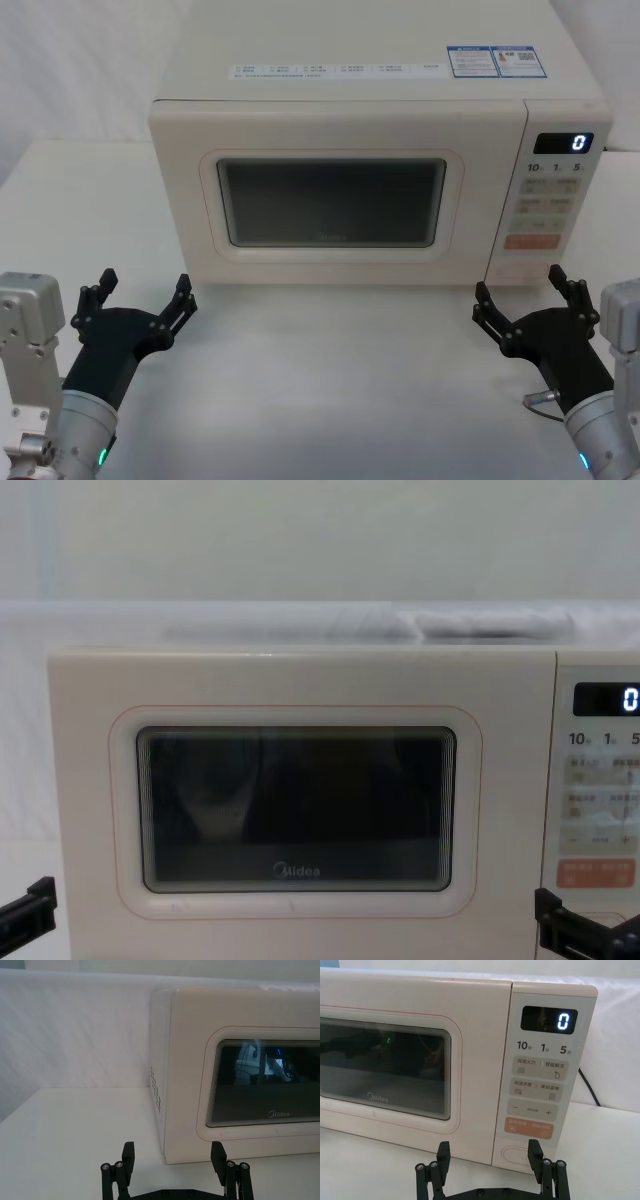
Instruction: Press the button to open the microwave door with one hand; close the microwave door with the other hand.
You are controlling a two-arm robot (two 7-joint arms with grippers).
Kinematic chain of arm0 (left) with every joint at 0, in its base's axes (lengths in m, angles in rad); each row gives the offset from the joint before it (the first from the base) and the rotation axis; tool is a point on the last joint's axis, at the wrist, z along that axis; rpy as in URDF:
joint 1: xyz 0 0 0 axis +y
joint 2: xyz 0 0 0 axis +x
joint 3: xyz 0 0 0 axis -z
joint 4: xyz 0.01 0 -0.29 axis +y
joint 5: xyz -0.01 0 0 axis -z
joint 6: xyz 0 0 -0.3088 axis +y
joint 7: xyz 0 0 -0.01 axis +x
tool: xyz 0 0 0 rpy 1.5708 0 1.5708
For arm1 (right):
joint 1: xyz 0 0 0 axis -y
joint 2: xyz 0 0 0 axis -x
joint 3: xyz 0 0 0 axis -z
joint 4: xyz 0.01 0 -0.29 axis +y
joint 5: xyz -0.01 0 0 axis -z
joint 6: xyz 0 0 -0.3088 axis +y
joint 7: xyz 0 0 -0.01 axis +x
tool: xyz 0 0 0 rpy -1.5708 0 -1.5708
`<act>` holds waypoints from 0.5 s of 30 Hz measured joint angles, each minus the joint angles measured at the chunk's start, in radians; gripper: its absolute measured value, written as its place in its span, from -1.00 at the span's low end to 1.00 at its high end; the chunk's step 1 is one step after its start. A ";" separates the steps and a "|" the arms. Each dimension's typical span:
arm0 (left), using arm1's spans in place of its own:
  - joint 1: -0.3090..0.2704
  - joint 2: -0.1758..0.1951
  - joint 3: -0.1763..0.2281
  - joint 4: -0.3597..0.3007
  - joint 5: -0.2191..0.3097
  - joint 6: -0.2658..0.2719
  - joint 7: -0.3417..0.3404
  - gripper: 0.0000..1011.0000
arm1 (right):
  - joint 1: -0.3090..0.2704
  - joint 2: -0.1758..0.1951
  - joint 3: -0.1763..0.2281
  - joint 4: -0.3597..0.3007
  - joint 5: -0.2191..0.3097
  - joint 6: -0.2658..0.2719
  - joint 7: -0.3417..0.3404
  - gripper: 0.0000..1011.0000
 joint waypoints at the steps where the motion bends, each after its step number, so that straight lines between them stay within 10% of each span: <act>1: 0.000 0.000 0.000 0.000 0.000 0.000 0.000 0.98 | 0.000 0.000 0.000 0.000 0.000 0.000 0.000 0.98; 15: 0.000 0.000 0.000 0.000 0.000 0.000 0.000 0.98 | 0.000 0.000 0.000 0.000 0.000 0.000 0.000 0.98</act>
